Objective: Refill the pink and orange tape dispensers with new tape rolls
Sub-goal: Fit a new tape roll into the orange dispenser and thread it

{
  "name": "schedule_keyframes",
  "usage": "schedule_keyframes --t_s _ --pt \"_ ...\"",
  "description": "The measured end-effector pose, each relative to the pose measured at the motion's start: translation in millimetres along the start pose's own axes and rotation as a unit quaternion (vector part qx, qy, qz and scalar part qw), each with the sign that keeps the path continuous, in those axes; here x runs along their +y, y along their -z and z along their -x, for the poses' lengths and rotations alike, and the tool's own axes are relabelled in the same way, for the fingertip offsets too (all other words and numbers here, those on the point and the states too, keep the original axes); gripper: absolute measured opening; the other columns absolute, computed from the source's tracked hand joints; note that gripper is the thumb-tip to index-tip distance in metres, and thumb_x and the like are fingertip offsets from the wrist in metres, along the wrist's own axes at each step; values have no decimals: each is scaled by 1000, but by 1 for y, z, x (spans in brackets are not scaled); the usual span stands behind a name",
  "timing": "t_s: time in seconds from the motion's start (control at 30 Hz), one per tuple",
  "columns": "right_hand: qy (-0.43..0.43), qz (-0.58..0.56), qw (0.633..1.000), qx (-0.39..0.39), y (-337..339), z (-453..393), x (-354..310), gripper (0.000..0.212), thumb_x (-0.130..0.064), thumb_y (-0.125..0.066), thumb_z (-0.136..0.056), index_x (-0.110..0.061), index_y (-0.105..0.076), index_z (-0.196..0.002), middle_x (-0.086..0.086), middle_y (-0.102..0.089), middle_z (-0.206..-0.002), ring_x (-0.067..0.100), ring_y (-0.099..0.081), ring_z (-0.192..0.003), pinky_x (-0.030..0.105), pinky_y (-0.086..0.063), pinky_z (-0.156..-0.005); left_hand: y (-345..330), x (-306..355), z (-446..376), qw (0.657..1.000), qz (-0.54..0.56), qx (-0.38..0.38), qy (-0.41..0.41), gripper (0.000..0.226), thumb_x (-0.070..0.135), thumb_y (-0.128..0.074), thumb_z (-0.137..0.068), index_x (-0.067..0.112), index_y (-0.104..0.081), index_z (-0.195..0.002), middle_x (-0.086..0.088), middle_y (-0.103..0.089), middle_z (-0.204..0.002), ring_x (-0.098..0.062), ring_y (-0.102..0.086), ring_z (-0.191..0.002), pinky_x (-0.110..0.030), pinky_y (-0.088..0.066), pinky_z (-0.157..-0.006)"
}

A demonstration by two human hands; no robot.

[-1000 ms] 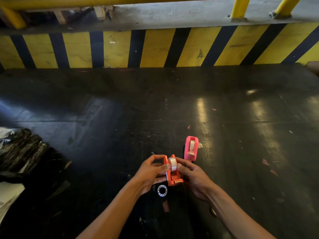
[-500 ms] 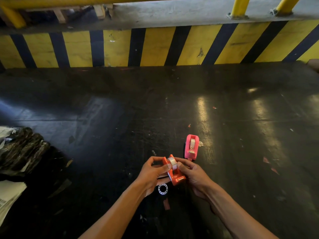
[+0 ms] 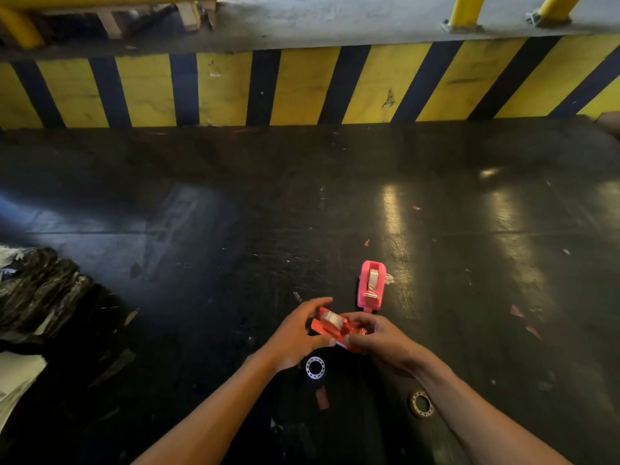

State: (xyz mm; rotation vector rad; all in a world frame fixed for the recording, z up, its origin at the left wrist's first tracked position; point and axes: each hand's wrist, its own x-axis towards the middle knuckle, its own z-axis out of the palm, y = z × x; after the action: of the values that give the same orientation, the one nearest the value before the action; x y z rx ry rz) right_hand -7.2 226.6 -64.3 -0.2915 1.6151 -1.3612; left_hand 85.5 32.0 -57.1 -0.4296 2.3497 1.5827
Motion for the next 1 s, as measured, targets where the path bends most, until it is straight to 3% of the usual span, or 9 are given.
schedule_keyframes --t_s 0.1,0.17,0.27,0.4,0.5,0.57,0.67,0.8,1.0 --pt "15 41 999 13 3 -12 1 49 -18 -72 -76 -25 -62 -123 10 -57 -121 20 -62 -96 27 -54 -73 11 -2 -5 992 -123 8 -34 59 20 -76 -85 29 -53 -139 7 -57 -135 -8 -53 -125 -34 -44 -110" --pt "19 71 997 39 5 -22 3 42 -17 -73 -79 -30 -62 -118 9 -54 -127 25 -60 -107 40 -57 -87 16 -2 -10 985 -166 24 -40 53 23 -77 -85 28 -57 -133 7 -61 -130 -8 -55 -121 -34 -45 -106" --pt "43 117 989 80 0 -33 1 31 -18 -70 -85 -27 -62 -114 6 -58 -125 20 -60 -110 37 -53 -96 19 -8 -16 980 -184 61 -31 47 25 -78 -84 29 -61 -128 9 -63 -125 -8 -58 -116 -36 -48 -103" --pt "67 200 961 181 -19 -43 -5 9 -35 -63 -91 -26 -65 -93 -3 -66 -103 13 -64 -94 25 -49 -79 17 -16 -21 976 -194 95 -21 49 26 -79 -83 29 -61 -129 8 -65 -126 -11 -60 -116 -37 -50 -101" --pt "61 255 938 227 -32 -52 -5 34 -52 -61 -89 -25 -64 -70 -4 -67 -80 9 -64 -74 25 -45 -65 15 -21 -23 976 -195 95 -15 48 29 -78 -84 29 -61 -129 7 -66 -127 -12 -62 -116 -37 -52 -100" --pt "41 270 933 235 -39 -55 -6 38 -55 -61 -88 -25 -62 -66 -4 -65 -81 9 -62 -73 26 -43 -62 14 -23 -24 976 -196 93 -14 44 30 -77 -86 29 -62 -127 7 -67 -126 -12 -62 -115 -36 -53 -98" --pt "20 292 927 233 -44 -63 -3 28 -50 -65 -87 -28 -58 -70 -1 -55 -97 14 -57 -85 28 -43 -68 14 -25 -25 976 -196 94 -10 43 29 -77 -85 29 -64 -126 7 -68 -125 -12 -63 -115 -36 -52 -97" --pt "23 293 925 243 -43 -66 -3 16 -32 -65 -92 -28 -60 -77 8 -64 -106 14 -59 -84 23 -42 -66 17 -25 -28 977 -198 83 1 45 29 -79 -83 29 -64 -125 6 -68 -125 -13 -62 -116 -42 -52 -101" --pt "15 238 929 282 -27 -42 0 18 -23 -64 -94 -20 -61 -76 0 -60 -83 2 -53 -68 16 -34 -54 20 -28 -32 978 -196 72 10 48 28 -81 -81 29 -63 -126 5 -67 -127 -14 -60 -118 -41 -49 -102"
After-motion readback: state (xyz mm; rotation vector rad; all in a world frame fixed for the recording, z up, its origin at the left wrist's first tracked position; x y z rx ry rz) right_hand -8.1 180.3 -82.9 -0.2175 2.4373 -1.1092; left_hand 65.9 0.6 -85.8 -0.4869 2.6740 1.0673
